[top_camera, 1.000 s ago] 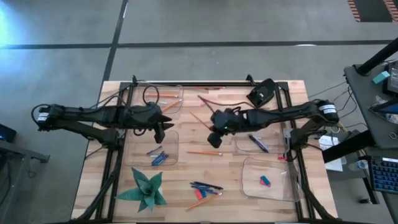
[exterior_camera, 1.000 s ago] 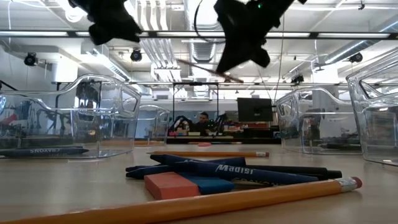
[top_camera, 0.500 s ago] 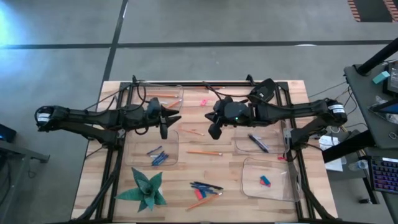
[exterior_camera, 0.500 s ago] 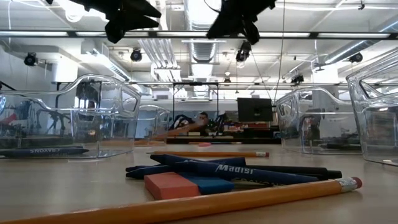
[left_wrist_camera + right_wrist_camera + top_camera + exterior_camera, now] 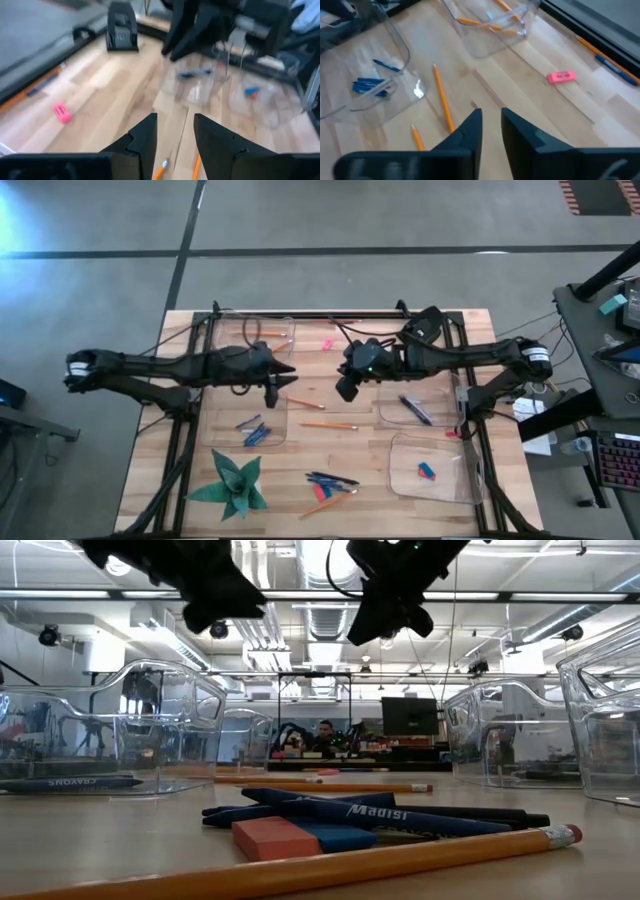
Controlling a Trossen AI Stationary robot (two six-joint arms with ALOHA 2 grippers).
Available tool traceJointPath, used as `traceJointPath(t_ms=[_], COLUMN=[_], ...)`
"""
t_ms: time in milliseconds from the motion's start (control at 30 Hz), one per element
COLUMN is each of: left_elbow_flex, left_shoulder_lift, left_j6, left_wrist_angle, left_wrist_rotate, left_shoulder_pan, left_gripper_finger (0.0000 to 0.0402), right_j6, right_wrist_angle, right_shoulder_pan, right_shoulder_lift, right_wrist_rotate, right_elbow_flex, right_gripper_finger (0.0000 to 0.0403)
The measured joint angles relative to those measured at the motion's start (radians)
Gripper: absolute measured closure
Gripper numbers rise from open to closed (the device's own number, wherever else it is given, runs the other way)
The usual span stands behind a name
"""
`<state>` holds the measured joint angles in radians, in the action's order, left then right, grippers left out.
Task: Sort crayons/erasers/pens/pencils in bins
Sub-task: Put the pencil into the top left transparent bin
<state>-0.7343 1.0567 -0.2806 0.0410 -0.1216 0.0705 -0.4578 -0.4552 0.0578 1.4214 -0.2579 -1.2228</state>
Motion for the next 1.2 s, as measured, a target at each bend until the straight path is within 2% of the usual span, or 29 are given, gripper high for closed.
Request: traceJointPath(t_ms=[233, 400, 567, 833, 1200], left_elbow_flex=[-0.121, -0.221, -0.285, -0.375, -0.389], left_shoulder_lift=[0.218, 0.372, 0.492, 0.635, 0.752], left_j6=[0.055, 0.086, 0.085, 0.08, 0.08], left_wrist_angle=[0.06, 0.198, 0.222, 0.243, 0.317], left_wrist_rotate=[0.065, 0.069, 0.119, 0.161, 0.179], left_shoulder_pan=[0.022, 0.022, 0.022, 0.008, -0.001], left_gripper_finger=[0.0286, 0.0286, 0.0286, 0.0286, 0.0286], right_j6=[-0.01, -0.081, -0.14, -0.179, -0.106], right_wrist_angle=[-0.083, -0.211, -0.394, -0.663, -0.716], right_shoulder_pan=[0.0, 0.0, 0.0, 0.0, 0.002], right_shoulder_lift=[-0.002, -0.004, -0.006, -0.006, -0.008], right_wrist_rotate=[0.0, -0.005, -0.005, -0.009, -0.092], right_elbow_flex=[0.0, 0.0, 0.0, 0.0, 0.0], right_gripper_finger=[0.0294, 0.0289, 0.0289, 0.0289, 0.0291])
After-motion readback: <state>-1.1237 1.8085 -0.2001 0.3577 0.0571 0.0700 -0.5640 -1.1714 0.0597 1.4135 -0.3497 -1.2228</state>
